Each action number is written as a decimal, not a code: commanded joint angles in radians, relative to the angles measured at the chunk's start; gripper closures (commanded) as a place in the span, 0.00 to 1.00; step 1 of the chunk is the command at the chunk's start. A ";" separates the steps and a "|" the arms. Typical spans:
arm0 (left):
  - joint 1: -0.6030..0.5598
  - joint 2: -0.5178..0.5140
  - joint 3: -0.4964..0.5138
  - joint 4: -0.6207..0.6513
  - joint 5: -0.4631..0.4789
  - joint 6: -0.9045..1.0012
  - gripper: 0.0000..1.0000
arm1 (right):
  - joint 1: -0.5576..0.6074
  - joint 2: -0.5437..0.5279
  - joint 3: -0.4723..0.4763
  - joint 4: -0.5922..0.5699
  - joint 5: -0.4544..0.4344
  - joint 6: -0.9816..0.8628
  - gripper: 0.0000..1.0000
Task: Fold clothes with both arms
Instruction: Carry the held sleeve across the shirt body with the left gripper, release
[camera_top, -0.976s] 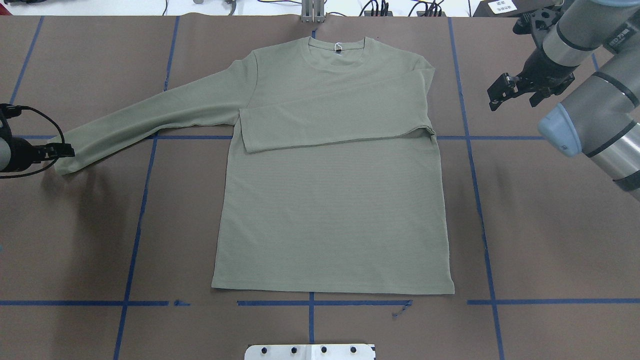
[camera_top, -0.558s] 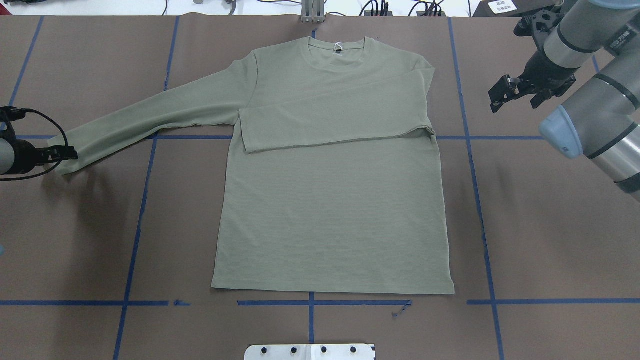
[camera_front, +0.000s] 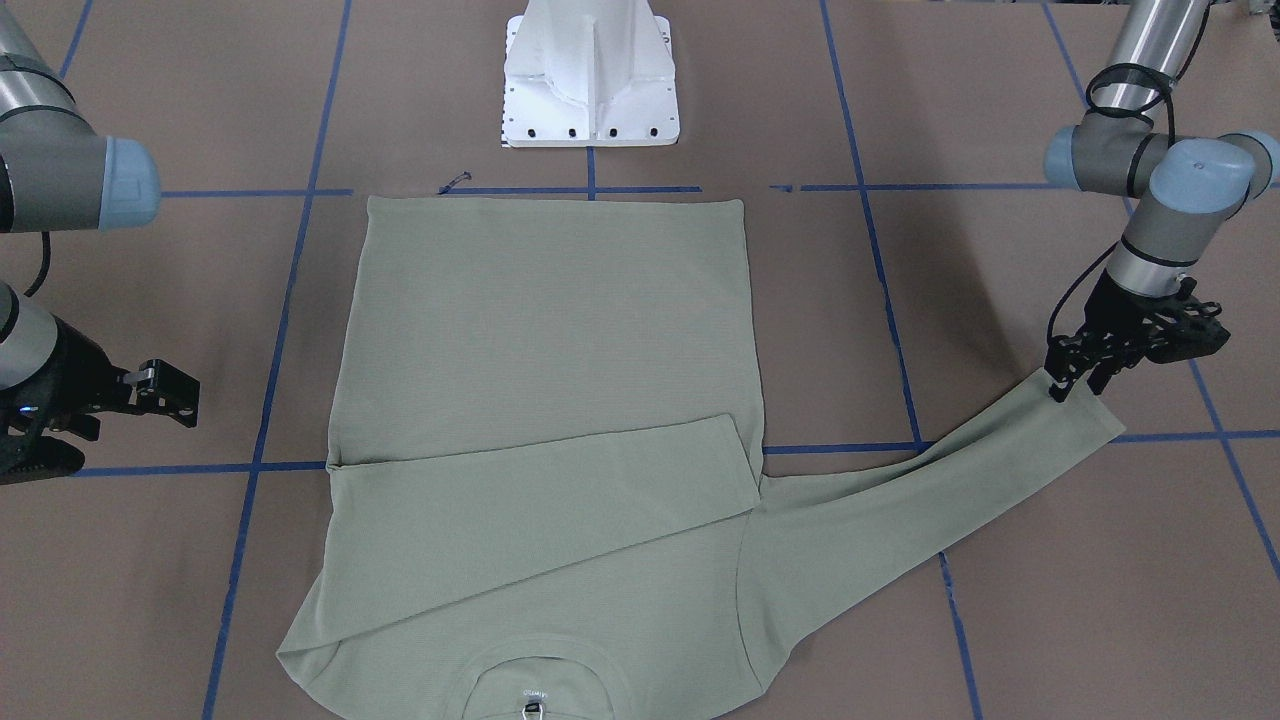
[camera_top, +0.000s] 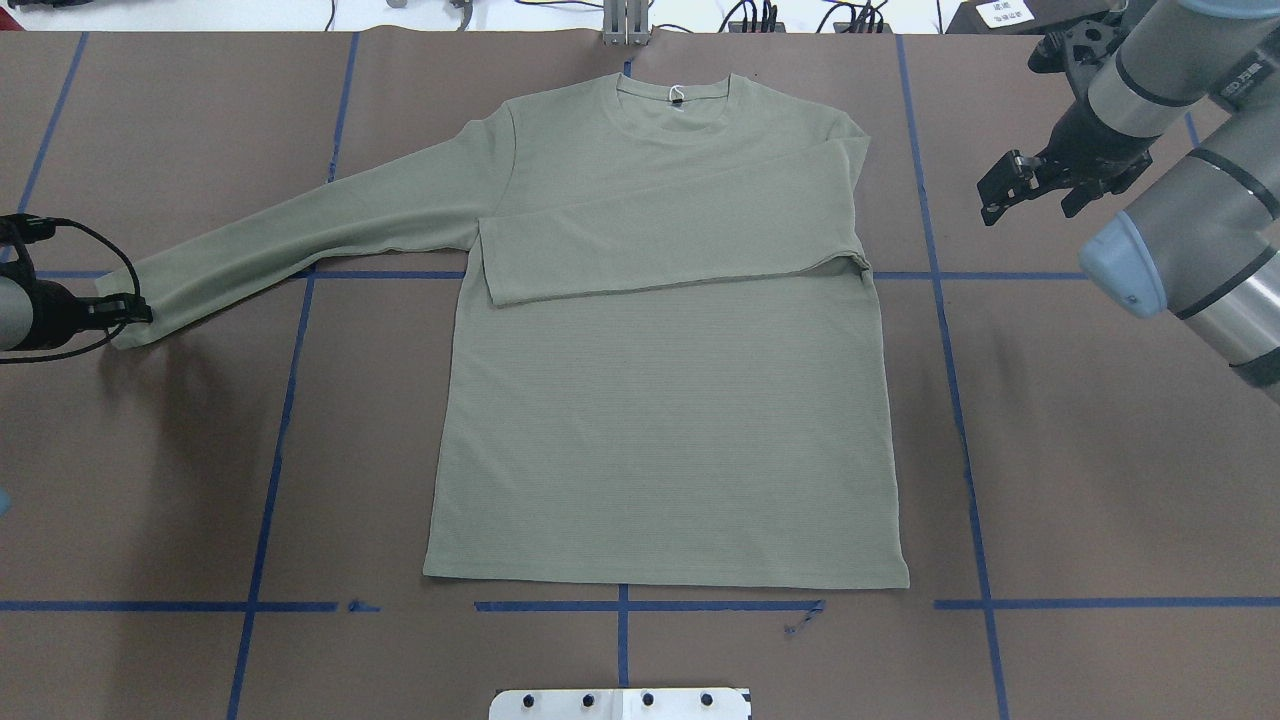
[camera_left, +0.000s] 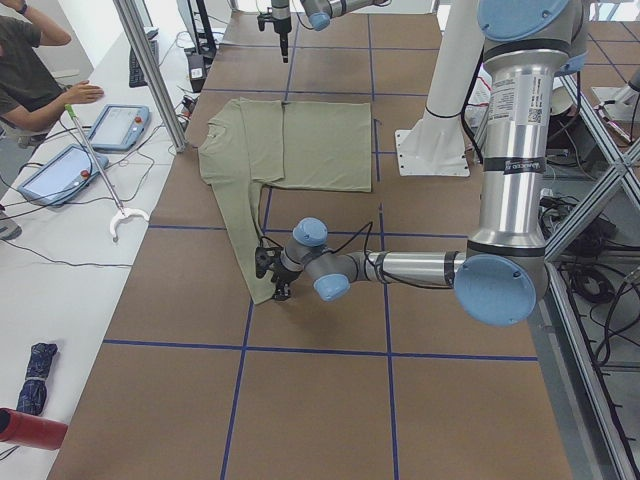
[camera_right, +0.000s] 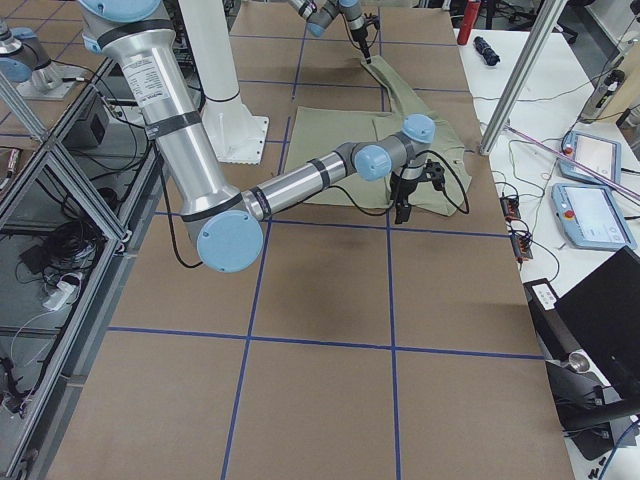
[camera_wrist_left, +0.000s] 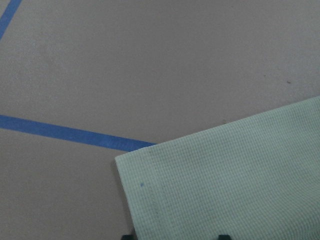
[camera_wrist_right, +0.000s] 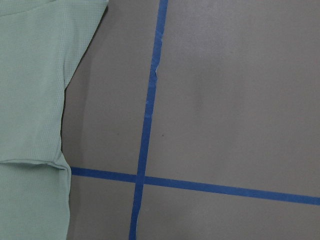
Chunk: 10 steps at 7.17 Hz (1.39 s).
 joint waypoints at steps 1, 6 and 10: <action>-0.002 -0.002 -0.010 0.005 -0.001 0.004 1.00 | 0.000 0.001 -0.001 0.000 0.000 0.000 0.00; -0.005 -0.052 -0.227 0.260 -0.007 0.010 1.00 | 0.021 -0.059 0.052 0.001 0.003 0.000 0.00; 0.009 -0.501 -0.223 0.656 -0.002 -0.001 1.00 | 0.077 -0.251 0.163 0.011 0.024 -0.002 0.00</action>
